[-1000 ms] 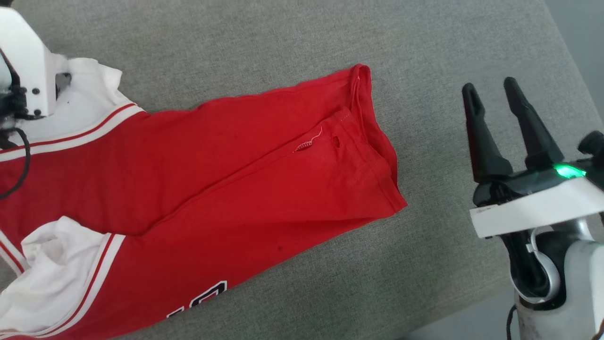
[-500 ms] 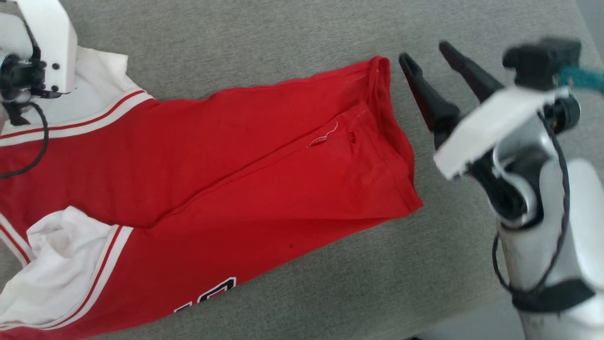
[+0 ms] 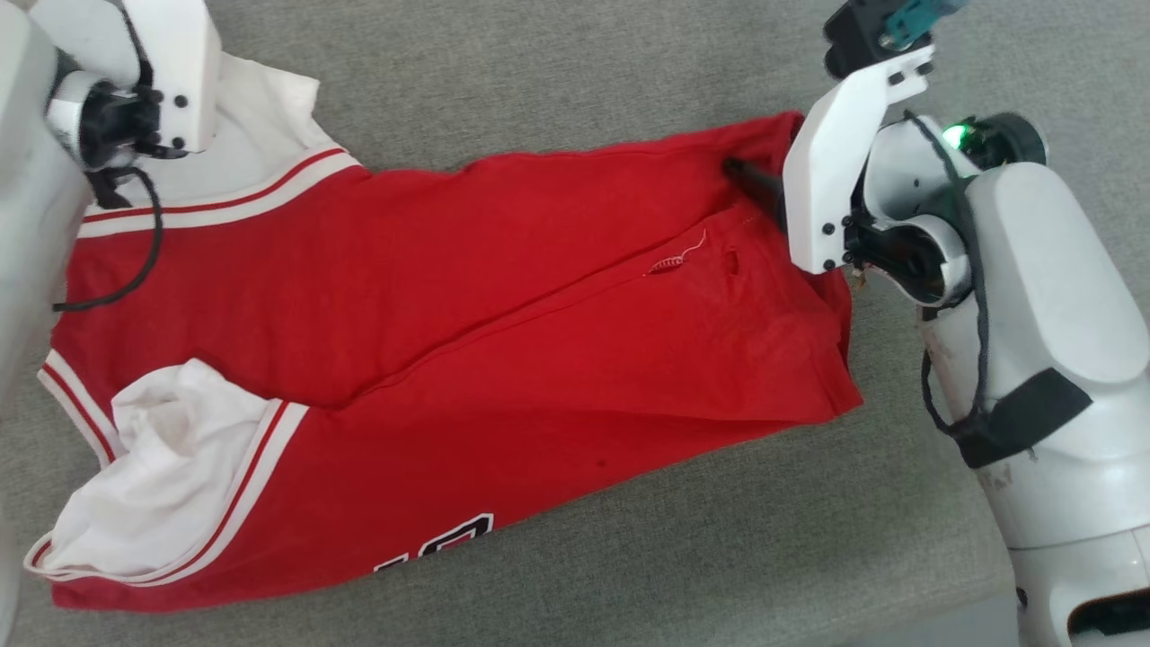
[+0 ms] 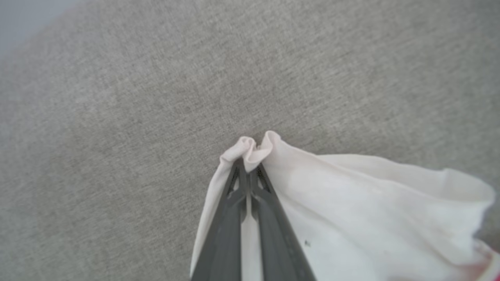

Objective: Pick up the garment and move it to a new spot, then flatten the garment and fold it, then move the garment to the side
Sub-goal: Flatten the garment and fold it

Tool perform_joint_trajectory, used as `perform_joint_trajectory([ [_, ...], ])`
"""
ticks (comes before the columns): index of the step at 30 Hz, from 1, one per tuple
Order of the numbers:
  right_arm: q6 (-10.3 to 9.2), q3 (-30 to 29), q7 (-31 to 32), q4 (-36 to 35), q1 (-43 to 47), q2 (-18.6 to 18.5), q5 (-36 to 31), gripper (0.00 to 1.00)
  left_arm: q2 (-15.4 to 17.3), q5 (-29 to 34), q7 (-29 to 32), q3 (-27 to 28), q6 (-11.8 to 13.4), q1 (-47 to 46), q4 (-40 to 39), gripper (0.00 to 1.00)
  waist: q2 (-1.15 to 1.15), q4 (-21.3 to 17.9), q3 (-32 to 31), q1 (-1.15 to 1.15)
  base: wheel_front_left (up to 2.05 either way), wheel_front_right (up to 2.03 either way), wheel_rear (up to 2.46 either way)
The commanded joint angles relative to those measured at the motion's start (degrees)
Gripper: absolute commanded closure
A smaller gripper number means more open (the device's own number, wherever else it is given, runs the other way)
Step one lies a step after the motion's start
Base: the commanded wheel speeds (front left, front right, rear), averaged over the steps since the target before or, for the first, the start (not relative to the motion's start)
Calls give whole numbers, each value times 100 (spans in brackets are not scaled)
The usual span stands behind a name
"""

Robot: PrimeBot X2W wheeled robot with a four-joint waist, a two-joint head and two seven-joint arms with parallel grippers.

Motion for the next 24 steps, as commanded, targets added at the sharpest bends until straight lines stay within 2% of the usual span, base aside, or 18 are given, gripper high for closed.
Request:
perform_joint_trajectory([
  [1, 0, 53, 163, 161, -33, 33, 58, 0, -81, 64, 3, -116, -46, 231, 138, 100, 0, 43, -13, 0, 0, 0, 0],
  [3, 0, 159, 389, 418, -51, 22, 2, 0, -131, 53, -75, -105, -89, 201, 195, 100, 0, 83, -29, 0, 0, 0, 0],
  [4, 0, 213, 483, 513, -59, 8, -12, 16, -159, 55, -111, -111, -95, 188, 226, 100, 0, 107, -38, 0, 0, 0, 0],
  [5, 1, 290, 546, 559, -71, 23, 54, 73, -179, 76, -179, -116, -112, 165, 244, 100, 0, 135, -50, 0, 0, 0, 0],
  [6, 1, 324, 568, 611, -90, 22, 107, 100, -204, 62, -225, -103, -124, 152, 270, 100, 0, 163, -66, 0, 0, 0, 0],
  [13, -2, 346, 212, 635, -209, -310, 216, 100, -346, -29, -564, -41, -239, -32, 329, 100, 0, 449, -324, 0, 0, 0, 0],
  [24, -1, 331, -450, 65, 444, -865, 420, 100, -296, -380, -370, 8, -359, 182, 7, 100, 0, 913, -968, 0, 0, 0, 0],
])
